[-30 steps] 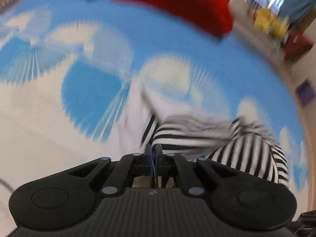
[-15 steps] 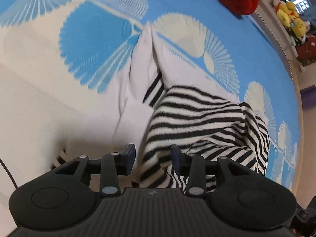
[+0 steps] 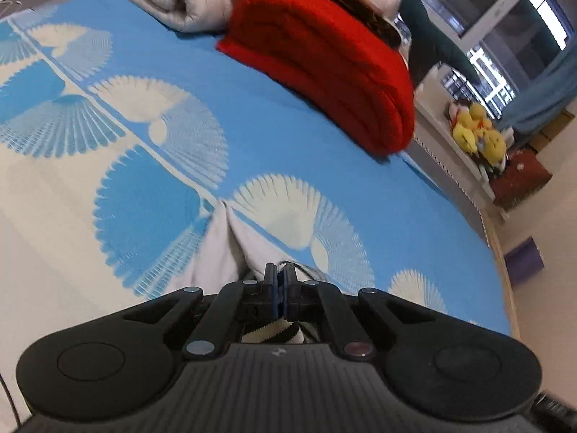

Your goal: Fold small clothes

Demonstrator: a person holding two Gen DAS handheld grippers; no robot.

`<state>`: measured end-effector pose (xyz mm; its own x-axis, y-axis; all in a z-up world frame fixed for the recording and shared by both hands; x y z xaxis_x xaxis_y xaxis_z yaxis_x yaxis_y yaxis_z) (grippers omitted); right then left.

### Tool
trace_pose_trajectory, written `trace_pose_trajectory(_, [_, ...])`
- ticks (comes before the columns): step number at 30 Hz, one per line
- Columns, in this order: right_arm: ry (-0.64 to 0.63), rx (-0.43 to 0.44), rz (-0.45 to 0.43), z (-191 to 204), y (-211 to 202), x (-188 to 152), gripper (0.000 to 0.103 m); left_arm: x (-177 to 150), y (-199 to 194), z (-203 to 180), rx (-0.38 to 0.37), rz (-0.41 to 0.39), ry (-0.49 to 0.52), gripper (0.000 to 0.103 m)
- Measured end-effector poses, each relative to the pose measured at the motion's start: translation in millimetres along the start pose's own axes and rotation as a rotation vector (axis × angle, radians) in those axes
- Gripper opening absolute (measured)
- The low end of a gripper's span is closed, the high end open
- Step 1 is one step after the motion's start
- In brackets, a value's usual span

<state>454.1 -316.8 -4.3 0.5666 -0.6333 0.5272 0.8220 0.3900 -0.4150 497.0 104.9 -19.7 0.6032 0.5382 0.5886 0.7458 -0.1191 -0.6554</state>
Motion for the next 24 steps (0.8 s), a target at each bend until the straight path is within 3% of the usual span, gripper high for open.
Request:
trace_pose_trajectory(1, [0.016, -0.064, 0.053, -11.4, 5.5, -5.9, 0.0, -2.0, 5.2, 7.5, 0.036, 0.037, -0.003, 0.003])
trace_pose_trajectory(4, [-0.014, -0.386, 0.3, -61.1, 26.3, -49.7, 0.001, -34.6, 37.3, 44.1, 0.227, 0.312, -0.024, 0.004])
trace_pose_trajectory(5, [-0.004, -0.436, 0.337, -71.9, 29.3, -60.6, 0.001, -43.0, 41.9, 56.2, 0.276, 0.369, -0.06, 0.005])
trace_pose_trajectory(6, [0.015, -0.45, 0.349, -75.9, 31.1, -66.1, 0.001, -49.7, 44.0, 66.1, 0.295, 0.398, -0.121, 0.005])
trace_pose_trajectory(9, [-0.025, -0.424, 0.301, -62.2, 31.7, -59.2, 0.007, -44.5, 40.9, 62.4, 0.207, 0.389, -0.19, 0.019])
trace_pose_trajectory(11, [-0.058, -0.389, 0.261, -50.9, 32.2, -49.3, 0.031, -35.6, 36.1, 49.7, 0.168, 0.335, -0.158, 0.034])
trace_pose_trajectory(12, [-0.067, -0.383, 0.242, -47.7, 33.2, -44.7, 0.037, -33.6, 35.0, 44.8, 0.157, 0.318, -0.143, 0.042])
trace_pose_trajectory(13, [-0.077, -0.388, 0.233, -45.7, 34.3, -43.6, 0.042, -34.7, 35.5, 40.8, 0.154, 0.316, -0.142, 0.044])
trace_pose_trajectory(19, [-0.068, -0.426, 0.305, -56.1, 38.5, -59.1, 0.042, -43.7, 37.5, 40.3, 0.126, 0.364, -0.204, 0.044])
trace_pose_trajectory(24, [-0.115, -0.448, 0.324, -51.3, 40.9, -62.8, 0.042, -51.9, 40.5, 17.6, 0.062, 0.404, -0.148, 0.047])
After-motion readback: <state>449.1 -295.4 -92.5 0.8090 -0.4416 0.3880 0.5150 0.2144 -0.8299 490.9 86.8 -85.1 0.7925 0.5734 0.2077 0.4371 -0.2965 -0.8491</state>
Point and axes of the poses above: each gripper's, at about its wrist camera, not at the fingertips, and y roughly the way its jaws point, z to its left, x to its top, the point moved 6 cm from there along y, roughly the way its jaws point, and after that the axes turned 6 degrees about -z, right-handed, at the moved point
